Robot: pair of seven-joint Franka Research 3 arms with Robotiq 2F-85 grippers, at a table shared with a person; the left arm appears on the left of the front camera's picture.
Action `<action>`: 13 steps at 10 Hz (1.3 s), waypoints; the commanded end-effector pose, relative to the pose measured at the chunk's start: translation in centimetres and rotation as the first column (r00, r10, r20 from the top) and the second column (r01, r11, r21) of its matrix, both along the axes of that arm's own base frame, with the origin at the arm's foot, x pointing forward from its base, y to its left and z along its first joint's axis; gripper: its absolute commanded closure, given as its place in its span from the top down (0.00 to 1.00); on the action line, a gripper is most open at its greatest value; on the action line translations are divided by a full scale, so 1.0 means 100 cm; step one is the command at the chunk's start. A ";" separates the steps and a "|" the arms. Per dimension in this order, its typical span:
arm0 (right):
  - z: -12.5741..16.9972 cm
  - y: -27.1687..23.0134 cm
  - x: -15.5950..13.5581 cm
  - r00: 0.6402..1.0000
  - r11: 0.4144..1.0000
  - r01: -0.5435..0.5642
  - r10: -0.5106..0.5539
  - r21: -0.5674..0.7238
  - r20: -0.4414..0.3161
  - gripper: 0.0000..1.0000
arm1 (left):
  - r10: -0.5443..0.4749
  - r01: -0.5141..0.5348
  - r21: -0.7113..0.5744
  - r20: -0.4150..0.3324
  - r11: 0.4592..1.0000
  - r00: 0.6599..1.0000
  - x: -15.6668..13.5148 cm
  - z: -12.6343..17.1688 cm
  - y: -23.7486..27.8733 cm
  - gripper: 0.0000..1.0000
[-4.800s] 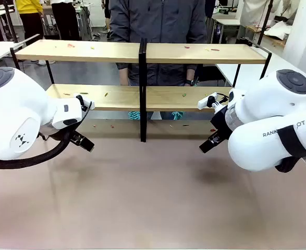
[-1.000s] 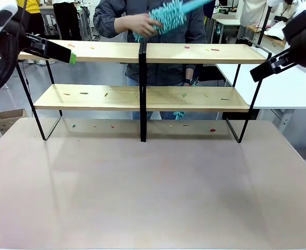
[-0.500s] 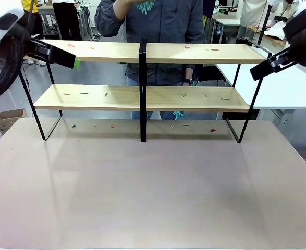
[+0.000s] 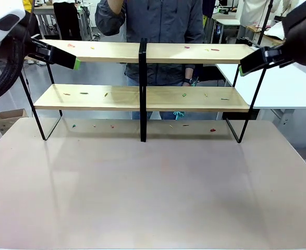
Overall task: Clean the shelves.
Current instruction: Pick up the Duster when the human hands it over.
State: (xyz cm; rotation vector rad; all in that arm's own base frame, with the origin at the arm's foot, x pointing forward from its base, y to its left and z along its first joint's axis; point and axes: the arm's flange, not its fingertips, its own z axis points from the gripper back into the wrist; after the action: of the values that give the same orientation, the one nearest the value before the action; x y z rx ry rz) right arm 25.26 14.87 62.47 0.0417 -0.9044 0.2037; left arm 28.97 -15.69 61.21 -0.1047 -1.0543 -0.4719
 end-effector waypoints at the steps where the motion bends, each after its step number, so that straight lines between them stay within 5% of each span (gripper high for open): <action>1: 0.023 0.016 -0.021 0.998 0.992 0.059 -0.059 0.110 -0.010 1.00 | -0.002 0.002 -0.005 -0.001 1.000 1.000 0.000 0.001 0.001 1.00; 4: 0.040 0.041 -0.025 0.998 0.996 0.022 -0.027 0.084 0.065 1.00 | -0.002 0.002 -0.005 -0.001 1.000 1.000 0.000 0.001 0.001 1.00; 13: 0.040 0.043 -0.019 0.999 0.998 0.008 -0.011 0.055 0.048 1.00 | -0.002 0.002 -0.005 -0.001 1.000 1.000 0.000 0.001 0.001 1.00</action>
State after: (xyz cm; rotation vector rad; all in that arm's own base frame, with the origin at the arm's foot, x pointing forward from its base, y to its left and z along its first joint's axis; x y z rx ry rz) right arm 23.40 19.15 66.43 0.0805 -0.9568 0.1703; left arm 28.96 -15.72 61.21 -0.1053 -1.0542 -0.4727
